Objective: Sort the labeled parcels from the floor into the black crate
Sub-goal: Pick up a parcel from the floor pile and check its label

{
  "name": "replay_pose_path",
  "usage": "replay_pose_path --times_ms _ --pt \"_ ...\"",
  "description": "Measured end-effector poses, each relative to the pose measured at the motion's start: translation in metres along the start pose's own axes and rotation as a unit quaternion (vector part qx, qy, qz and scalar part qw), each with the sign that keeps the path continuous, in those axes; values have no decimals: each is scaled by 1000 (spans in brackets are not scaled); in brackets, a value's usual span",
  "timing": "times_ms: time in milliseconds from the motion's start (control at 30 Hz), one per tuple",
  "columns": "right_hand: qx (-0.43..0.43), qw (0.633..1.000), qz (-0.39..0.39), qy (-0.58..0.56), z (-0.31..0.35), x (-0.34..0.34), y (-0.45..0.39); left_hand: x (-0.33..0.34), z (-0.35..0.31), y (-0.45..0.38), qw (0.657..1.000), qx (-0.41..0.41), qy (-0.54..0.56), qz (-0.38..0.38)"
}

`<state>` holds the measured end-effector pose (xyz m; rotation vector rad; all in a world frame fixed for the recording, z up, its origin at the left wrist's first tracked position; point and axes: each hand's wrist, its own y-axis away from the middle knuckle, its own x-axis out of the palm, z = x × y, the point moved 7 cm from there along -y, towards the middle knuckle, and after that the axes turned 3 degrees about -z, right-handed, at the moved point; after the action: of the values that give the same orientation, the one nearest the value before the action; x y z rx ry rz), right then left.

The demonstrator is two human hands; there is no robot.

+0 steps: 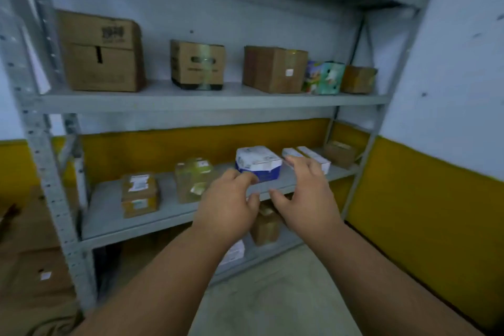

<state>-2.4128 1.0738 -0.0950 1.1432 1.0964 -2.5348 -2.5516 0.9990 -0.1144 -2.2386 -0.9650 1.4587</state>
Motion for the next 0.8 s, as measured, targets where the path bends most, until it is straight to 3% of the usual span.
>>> replay_pose_path --times_ms 267,400,800 --pt "97 986 -76 111 -223 -153 -29 189 -203 -62 987 68 127 67" --pt "155 977 -73 124 -314 -181 -32 265 -267 -83 976 85 168 110" --pt "258 957 -70 110 -506 -120 -114 471 -285 -189 952 126 178 215"
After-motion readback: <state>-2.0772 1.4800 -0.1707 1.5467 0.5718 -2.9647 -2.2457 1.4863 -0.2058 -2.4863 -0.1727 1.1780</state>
